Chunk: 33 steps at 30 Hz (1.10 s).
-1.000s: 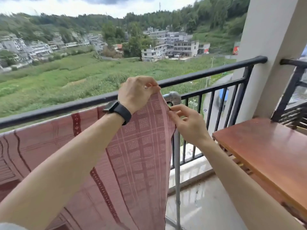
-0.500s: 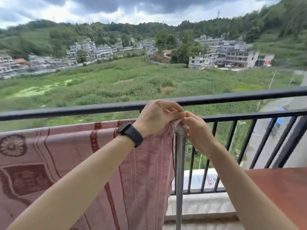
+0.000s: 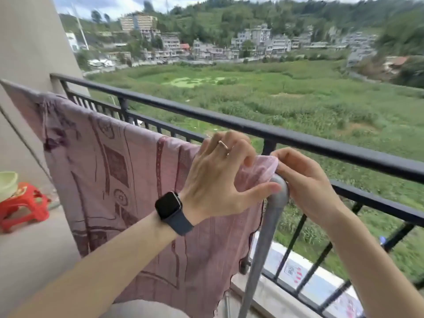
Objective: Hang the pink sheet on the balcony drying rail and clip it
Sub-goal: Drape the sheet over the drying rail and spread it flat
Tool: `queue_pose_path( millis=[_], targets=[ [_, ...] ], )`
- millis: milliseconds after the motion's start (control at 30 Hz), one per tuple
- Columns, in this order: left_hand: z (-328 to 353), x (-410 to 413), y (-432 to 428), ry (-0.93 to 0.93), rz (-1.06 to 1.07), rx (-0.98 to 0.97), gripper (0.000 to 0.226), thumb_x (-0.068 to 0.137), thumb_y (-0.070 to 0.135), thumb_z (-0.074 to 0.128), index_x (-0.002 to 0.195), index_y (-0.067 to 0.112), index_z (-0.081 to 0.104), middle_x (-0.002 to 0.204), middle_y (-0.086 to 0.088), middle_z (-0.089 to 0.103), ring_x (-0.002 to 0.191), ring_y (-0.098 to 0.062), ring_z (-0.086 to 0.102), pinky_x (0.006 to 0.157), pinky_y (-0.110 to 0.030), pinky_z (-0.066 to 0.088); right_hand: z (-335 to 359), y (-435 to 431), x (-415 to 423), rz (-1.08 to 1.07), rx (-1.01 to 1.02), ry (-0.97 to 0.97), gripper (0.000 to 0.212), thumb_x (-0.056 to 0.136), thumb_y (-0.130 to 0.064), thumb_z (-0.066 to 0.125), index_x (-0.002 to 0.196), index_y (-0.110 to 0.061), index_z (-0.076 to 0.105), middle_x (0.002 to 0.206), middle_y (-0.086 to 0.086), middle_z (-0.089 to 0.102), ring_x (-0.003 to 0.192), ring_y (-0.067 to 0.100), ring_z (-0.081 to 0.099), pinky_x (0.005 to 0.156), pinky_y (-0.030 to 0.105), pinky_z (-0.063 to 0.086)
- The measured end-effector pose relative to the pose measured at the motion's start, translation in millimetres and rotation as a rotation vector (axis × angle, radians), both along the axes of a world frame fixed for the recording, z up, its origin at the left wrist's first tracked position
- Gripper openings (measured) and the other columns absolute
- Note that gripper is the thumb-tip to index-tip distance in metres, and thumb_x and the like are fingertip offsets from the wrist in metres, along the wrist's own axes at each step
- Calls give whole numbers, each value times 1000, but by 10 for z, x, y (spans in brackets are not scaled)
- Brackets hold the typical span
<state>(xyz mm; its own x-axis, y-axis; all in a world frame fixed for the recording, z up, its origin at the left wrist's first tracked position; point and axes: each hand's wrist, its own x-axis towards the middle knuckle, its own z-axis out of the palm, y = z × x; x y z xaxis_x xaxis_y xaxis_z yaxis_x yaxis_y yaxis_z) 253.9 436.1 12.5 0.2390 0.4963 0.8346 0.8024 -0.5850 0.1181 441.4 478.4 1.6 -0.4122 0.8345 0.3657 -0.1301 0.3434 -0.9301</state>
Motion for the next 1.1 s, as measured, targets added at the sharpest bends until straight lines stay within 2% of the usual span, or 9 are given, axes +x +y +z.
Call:
queue_pose_path(
  millis=[100, 300, 467, 600, 733, 833, 900, 1000, 1100],
  targets=[
    [-182, 118, -250, 14, 242, -7, 46, 78, 58, 70, 85, 13, 63, 103, -3, 57, 99, -23, 51, 85, -42, 46, 4, 62, 8, 72, 85, -48, 10, 94, -35, 58, 91, -26, 60, 89, 3, 65, 78, 14, 59, 70, 31, 46],
    [-276, 414, -692, 115, 609, -66, 11, 90, 30, 63, 95, 21, 68, 90, 4, 65, 87, -21, 60, 71, -38, 48, 25, 111, -12, 50, 205, -152, 10, 102, -29, 51, 99, -19, 54, 85, 9, 69, 72, 14, 62, 68, 36, 50],
    [66, 581, -825, -611, 496, -319, 9, 102, 22, 47, 94, 18, 50, 65, 10, 53, 57, -4, 52, 53, -25, 38, 284, 71, 21, -78, 496, -129, 16, 97, -31, 56, 96, -16, 52, 80, -14, 57, 72, 3, 55, 70, 33, 49],
    [24, 631, -994, -232, 557, -159, 11, 103, 29, 43, 103, 18, 45, 76, 2, 64, 66, -18, 63, 57, -36, 49, 234, 63, 413, -78, 825, -270, 38, 79, -41, 71, 101, -15, 54, 87, -9, 59, 74, 15, 54, 65, 30, 39],
    [-391, 667, -1114, 232, 642, -163, 35, 98, 57, 35, 94, 22, 43, 69, 3, 64, 52, -30, 63, 35, -35, 46, -355, 176, 752, -79, 929, -535, 54, 80, -56, 68, 112, -15, 51, 98, -8, 54, 77, 17, 54, 66, 30, 44],
    [-510, 767, -1113, 294, 645, -147, 38, 99, 55, 37, 91, 20, 51, 70, 3, 60, 50, -27, 62, 32, -34, 44, -712, 217, 877, -180, 1076, -629, 53, 75, -19, 81, 116, -11, 49, 98, 7, 55, 74, 31, 59, 50, 35, 49],
    [-449, 800, -1112, 301, 656, -107, 40, 100, 52, 41, 90, 17, 58, 72, 1, 60, 52, -26, 62, 34, -35, 45, -759, 303, 921, -250, 1031, -607, 51, 69, 7, 73, 114, -6, 54, 99, 13, 53, 81, 34, 56, 56, 39, 52],
    [-258, 812, -1113, 282, 715, -26, 40, 99, 52, 43, 90, 17, 60, 76, 0, 61, 57, -26, 63, 37, -35, 46, -673, 450, 962, -430, 880, -631, 40, 80, 3, 68, 118, -4, 56, 111, 18, 55, 95, 36, 52, 82, 44, 48],
    [-406, 882, -1151, 168, 762, -70, 37, 99, 52, 44, 91, 19, 56, 77, 1, 64, 60, -31, 64, 40, -35, 47, -858, 417, 957, -387, 794, -787, 36, 82, -2, 64, 116, -9, 55, 107, 14, 57, 95, 35, 52, 81, 43, 47]
  ],
)
